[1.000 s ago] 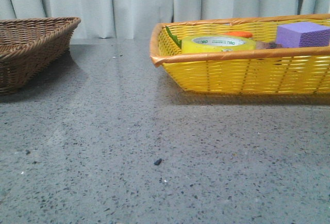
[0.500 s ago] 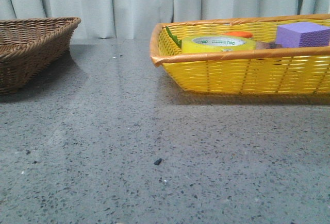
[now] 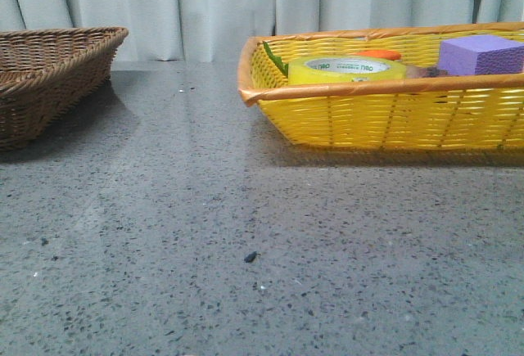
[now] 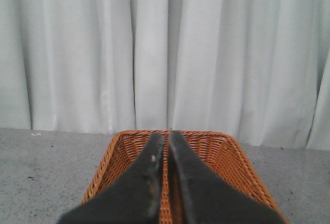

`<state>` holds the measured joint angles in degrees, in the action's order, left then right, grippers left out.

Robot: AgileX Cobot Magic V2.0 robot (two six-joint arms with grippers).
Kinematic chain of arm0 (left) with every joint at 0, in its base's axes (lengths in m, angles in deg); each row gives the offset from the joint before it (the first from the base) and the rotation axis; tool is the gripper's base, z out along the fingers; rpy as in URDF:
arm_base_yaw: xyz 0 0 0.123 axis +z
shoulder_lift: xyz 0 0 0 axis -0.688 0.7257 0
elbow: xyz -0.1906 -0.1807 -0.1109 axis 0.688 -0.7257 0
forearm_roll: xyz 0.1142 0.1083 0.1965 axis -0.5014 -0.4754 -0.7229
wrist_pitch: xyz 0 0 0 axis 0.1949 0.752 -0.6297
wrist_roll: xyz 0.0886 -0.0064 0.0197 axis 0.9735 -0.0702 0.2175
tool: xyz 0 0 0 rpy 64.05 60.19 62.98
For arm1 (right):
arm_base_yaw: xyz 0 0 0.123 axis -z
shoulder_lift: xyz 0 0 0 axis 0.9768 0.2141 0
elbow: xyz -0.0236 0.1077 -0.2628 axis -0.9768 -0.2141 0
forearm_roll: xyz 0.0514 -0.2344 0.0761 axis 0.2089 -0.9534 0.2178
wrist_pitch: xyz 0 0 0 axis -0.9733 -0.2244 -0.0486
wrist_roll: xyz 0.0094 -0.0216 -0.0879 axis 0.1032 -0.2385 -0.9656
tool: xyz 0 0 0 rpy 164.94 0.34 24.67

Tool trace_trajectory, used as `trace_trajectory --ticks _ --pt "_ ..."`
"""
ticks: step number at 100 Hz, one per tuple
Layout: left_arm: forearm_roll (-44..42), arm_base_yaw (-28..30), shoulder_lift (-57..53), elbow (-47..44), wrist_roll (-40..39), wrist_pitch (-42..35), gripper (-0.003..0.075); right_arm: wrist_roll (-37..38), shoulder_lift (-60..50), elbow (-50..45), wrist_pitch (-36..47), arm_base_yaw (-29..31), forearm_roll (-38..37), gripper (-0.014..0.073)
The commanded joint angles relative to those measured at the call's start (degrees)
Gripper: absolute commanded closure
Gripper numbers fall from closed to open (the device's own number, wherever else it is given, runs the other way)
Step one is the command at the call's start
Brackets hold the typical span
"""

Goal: Transfer tape with both arms

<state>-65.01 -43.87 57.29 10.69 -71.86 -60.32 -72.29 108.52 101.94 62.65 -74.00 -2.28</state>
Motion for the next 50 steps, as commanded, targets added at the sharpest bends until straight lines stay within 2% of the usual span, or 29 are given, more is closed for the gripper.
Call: trace_trajectory --ticks 1,17,31,40,50 --pt "0.32 0.15 0.84 2.21 -0.39 -4.96 0.0741 -0.04 3.37 5.48 0.80 0.14 0.31 0.0668" --pt "0.32 0.15 0.84 2.21 -0.39 -4.74 0.0741 -1.18 10.39 13.60 -5.58 -1.11 0.42 0.0667" --pt "0.32 0.15 0.84 2.21 -0.39 -4.63 0.0741 -3.46 17.16 20.88 -11.30 -5.34 0.72 0.0653" --pt "0.32 0.15 0.84 2.21 -0.39 -4.63 0.0741 -3.73 21.75 25.07 -13.81 -9.20 0.72 0.0594" --pt "0.32 0.15 0.84 2.21 -0.39 -4.63 0.0741 -4.64 26.59 29.23 -15.91 -13.79 0.72 0.0474"
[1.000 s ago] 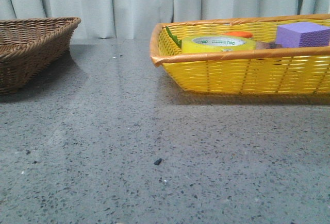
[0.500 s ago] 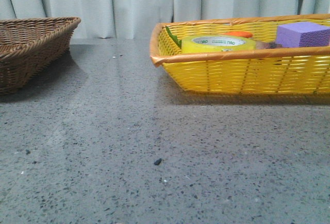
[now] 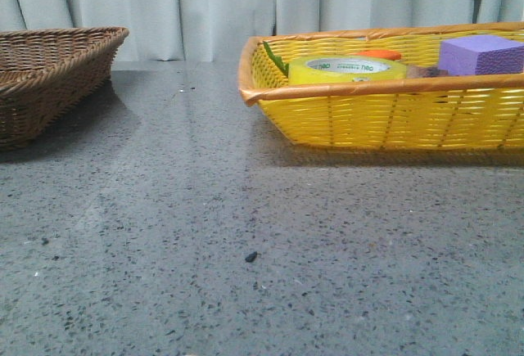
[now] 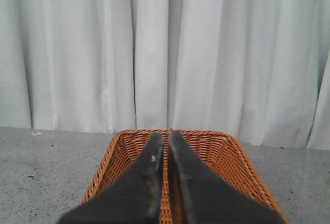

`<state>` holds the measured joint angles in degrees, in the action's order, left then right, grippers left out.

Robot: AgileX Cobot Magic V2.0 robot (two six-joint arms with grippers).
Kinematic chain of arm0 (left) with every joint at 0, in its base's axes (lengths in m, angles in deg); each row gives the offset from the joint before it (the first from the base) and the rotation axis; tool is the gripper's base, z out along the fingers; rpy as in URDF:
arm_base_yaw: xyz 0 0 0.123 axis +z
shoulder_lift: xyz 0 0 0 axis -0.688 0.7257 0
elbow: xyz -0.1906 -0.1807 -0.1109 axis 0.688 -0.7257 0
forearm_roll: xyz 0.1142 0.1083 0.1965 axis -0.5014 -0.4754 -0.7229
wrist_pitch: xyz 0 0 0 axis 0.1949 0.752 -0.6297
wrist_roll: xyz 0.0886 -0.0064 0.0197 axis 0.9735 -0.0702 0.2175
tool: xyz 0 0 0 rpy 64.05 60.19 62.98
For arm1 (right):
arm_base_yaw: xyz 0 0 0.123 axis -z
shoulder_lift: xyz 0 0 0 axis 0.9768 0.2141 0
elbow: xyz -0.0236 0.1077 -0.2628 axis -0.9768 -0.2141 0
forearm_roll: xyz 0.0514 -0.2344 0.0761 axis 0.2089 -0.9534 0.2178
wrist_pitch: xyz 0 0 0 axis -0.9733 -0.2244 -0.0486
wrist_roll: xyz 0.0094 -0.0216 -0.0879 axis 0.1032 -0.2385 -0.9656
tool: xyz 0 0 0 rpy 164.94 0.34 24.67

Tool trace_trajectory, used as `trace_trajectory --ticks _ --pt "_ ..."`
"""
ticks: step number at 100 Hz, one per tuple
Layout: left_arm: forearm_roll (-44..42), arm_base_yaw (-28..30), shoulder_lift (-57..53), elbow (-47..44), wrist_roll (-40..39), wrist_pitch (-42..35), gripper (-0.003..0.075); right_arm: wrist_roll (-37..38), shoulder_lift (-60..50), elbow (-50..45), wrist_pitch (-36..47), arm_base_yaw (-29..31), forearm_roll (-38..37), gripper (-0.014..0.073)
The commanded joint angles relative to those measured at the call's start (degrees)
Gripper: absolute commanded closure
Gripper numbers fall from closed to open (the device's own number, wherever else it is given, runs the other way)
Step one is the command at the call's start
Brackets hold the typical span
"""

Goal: Transfer tape with both arms

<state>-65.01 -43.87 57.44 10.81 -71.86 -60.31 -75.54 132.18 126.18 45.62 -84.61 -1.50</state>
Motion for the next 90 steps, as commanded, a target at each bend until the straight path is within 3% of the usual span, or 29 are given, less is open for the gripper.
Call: trace_trajectory --ticks 1,17,26,51,90 --pt "0.32 0.15 0.69 2.08 -0.39 -4.65 0.0741 -1.55 3.60 5.28 0.97 -3.50 -0.05 0.0454" --pt "0.32 0.15 0.69 2.08 -0.39 -4.65 0.0741 -3.09 10.83 11.55 -1.42 -10.49 -0.05 0.0265" --pt "0.32 0.15 0.69 2.08 -0.39 -4.65 0.0741 -3.73 14.94 14.88 -3.44 -14.20 -0.05 0.0204" --pt "0.32 0.15 0.69 2.08 -0.39 -4.47 0.0741 -4.42 26.16 23.82 -8.65 -20.25 -0.05 0.0200" --pt "0.41 0.15 0.69 2.08 -0.39 -4.23 0.0741 -4.53 40.03 34.24 -15.03 -20.49 -0.54 0.0200"
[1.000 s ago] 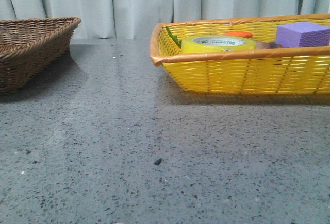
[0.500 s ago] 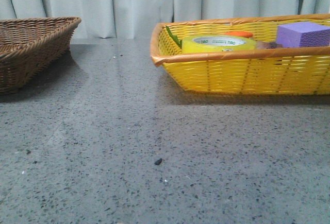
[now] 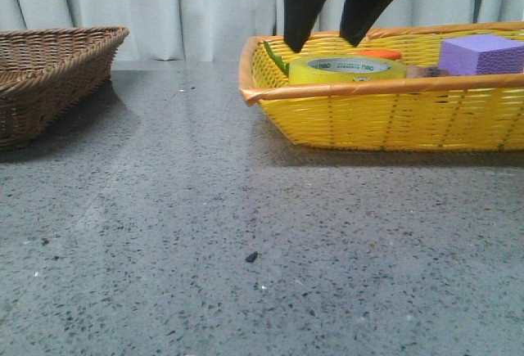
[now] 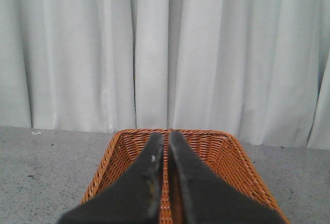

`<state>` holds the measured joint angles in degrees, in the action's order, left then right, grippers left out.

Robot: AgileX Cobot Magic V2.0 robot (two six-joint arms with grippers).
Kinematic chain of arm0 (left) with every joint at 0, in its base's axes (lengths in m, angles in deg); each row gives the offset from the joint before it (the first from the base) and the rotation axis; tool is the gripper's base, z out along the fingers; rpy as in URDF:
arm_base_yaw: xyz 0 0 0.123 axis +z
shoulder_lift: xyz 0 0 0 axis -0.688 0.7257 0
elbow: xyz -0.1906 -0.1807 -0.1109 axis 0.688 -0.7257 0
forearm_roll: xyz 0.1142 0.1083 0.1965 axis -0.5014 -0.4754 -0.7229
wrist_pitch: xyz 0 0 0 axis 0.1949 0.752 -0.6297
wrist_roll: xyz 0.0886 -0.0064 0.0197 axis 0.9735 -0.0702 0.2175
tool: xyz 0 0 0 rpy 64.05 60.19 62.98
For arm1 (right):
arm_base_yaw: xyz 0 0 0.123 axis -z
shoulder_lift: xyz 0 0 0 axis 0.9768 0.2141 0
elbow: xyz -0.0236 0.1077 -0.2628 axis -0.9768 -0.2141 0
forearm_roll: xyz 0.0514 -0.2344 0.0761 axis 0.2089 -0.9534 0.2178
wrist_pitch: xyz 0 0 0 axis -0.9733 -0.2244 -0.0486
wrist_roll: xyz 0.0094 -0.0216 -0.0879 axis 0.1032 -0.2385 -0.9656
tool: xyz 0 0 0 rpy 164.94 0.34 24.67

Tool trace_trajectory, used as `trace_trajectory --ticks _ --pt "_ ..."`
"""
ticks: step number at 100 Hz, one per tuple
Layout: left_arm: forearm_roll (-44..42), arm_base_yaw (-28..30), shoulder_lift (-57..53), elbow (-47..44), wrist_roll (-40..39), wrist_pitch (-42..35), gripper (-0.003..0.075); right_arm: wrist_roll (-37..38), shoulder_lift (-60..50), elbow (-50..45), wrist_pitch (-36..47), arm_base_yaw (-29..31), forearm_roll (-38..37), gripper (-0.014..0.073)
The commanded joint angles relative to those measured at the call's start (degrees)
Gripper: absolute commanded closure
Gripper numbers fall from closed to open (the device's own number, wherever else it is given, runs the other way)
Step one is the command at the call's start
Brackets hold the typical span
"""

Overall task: Transfer tape with both arms
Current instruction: 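Lower the right gripper into the yellow basket and grasp the tape roll, then lift the tape roll out and carry it toward the brown basket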

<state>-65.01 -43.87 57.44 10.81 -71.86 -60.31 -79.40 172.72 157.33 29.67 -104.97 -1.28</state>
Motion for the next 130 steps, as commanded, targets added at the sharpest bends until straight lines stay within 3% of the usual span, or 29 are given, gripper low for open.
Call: trace_trajectory --ticks 1,35,68,82,104,130 --pt "0.41 0.15 0.69 2.08 -0.39 -4.23 0.0741 -0.68 -0.33 3.20 0.93 -0.13 -0.76 0.0200" --pt "0.41 0.15 0.69 2.08 -0.39 -4.23 0.0741 -0.68 5.95 5.68 -0.79 -0.03 -3.80 0.0217" --pt "0.41 0.15 0.69 2.08 -0.39 -4.23 0.0741 -0.68 6.31 5.70 -1.12 0.39 -4.38 0.0478" --pt "0.41 0.15 0.69 2.08 -0.39 -4.23 0.0741 -0.68 6.31 5.80 -1.20 0.39 -4.51 0.0552" --pt "0.41 0.15 0.69 2.08 -0.39 -4.23 0.0741 -0.68 5.86 8.07 -1.94 0.39 -4.61 0.0571" --pt "0.41 0.15 0.69 2.08 -0.39 -4.23 0.0741 -1.10 5.66 18.87 -8.94 -1.26 -4.71 0.0571"
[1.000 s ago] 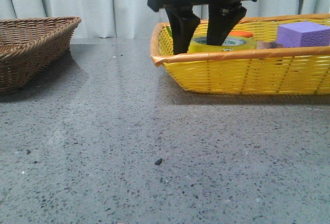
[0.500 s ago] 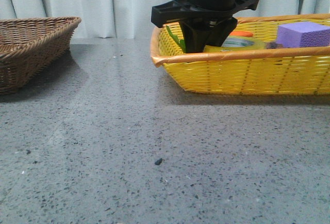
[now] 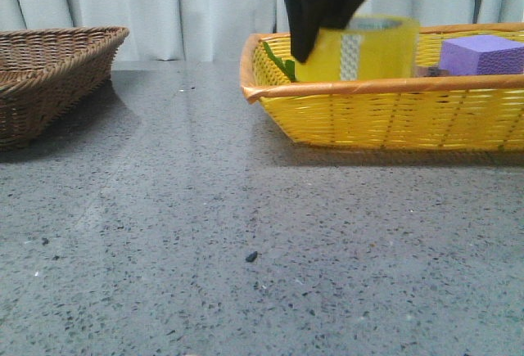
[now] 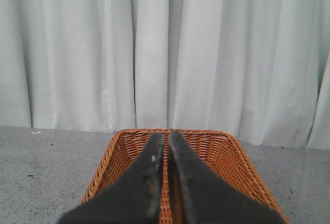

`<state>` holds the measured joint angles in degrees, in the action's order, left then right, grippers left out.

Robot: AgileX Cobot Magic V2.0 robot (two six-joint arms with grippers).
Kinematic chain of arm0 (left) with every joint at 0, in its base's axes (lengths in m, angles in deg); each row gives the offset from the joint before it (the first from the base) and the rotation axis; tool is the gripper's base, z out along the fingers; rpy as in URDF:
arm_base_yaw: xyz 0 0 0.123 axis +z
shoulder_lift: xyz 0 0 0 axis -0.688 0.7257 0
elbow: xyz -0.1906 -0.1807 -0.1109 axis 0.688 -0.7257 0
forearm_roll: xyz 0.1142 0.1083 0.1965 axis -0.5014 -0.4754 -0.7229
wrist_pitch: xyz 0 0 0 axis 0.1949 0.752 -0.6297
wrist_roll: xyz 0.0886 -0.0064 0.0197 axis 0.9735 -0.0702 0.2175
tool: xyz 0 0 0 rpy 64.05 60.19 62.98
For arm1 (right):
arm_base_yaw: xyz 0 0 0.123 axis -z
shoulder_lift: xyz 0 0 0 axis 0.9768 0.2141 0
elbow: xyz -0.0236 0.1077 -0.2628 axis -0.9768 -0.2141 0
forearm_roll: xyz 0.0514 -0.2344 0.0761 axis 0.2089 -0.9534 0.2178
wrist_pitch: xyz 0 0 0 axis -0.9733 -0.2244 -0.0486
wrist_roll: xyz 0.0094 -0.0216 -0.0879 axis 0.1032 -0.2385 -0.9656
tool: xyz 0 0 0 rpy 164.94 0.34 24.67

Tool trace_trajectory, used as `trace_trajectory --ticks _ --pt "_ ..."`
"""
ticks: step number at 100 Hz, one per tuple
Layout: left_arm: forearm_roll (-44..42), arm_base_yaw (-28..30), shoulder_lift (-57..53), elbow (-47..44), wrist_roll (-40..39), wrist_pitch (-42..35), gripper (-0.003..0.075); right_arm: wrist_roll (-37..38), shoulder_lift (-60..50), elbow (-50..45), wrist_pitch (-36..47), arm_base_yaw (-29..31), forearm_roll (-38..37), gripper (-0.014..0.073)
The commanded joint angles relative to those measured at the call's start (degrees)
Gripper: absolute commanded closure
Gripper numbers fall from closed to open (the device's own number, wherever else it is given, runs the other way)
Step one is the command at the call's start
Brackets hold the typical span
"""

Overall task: Transfer tape with both arms
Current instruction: 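Lift the tape roll out and carry it toward the brown basket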

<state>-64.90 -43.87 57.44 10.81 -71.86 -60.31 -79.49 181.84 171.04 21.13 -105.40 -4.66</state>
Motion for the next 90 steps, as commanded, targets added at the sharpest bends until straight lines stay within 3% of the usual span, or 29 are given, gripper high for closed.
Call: trace_trajectory --ticks 1,27,53,90 --pt "0.31 0.15 0.69 2.08 -0.39 -4.23 0.0741 -1.01 -3.46 5.87 -0.72 -1.08 -1.33 0.0571" --pt "0.31 0.15 0.69 2.08 -0.39 -4.23 0.0741 -1.26 -3.46 16.75 -2.00 -10.64 -1.33 0.0571" --pt "0.31 0.15 0.69 2.08 -0.39 -4.23 0.0741 -1.37 -0.64 17.40 -0.66 -19.87 -1.33 0.0571" --pt "0.31 0.15 0.69 2.08 -0.39 -4.23 0.0741 -1.37 7.37 17.40 -0.31 -20.94 -0.39 0.0571"
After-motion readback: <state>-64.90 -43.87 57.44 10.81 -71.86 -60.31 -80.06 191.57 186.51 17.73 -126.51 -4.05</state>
